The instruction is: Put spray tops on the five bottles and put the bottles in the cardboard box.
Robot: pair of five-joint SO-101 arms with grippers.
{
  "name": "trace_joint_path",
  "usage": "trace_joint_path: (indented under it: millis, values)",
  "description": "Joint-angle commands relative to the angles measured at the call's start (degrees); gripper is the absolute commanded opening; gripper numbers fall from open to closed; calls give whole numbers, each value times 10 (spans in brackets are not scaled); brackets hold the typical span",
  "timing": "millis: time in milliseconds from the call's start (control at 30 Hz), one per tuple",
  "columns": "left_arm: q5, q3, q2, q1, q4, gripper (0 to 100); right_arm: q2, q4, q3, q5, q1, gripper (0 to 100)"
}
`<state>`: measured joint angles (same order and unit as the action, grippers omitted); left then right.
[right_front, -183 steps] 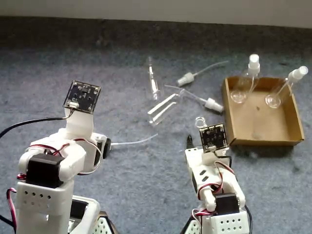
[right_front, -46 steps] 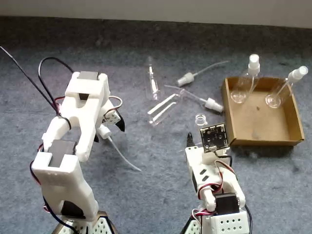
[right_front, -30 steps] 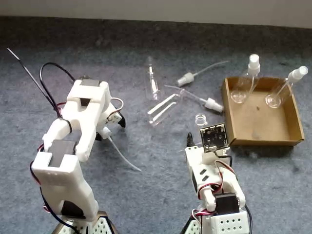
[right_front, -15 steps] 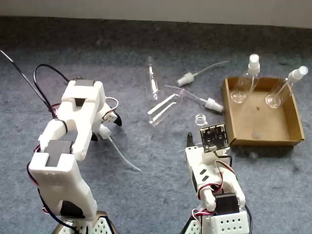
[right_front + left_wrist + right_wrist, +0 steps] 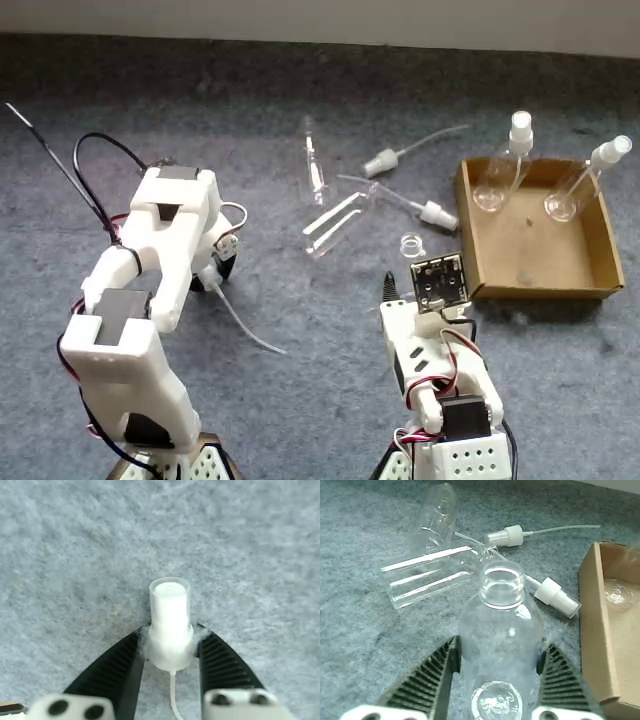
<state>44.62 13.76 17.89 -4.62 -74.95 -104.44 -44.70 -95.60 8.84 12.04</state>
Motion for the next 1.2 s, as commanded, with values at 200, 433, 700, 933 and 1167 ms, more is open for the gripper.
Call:
trace_joint_path:
  millis: [200, 433, 700, 933, 1167]
  values:
    - [-1, -9, -10, 9, 1, 14, -2, 19, -71, -2, -6, 166]
    - [-1, -55, -44, 9, -32, 13, -2, 61, -71, -4, -6, 166]
    - [-82, -106, -131, 51, -146, 13, -2, 100, -73, -4, -6, 166]
    - [-195, -116, -217, 123, -145, 13, 4, 95, -76, -4, 22, 166]
    - [-199, -116, -346, 135, -136, 16, -1, 69, -76, -4, 62, 166]
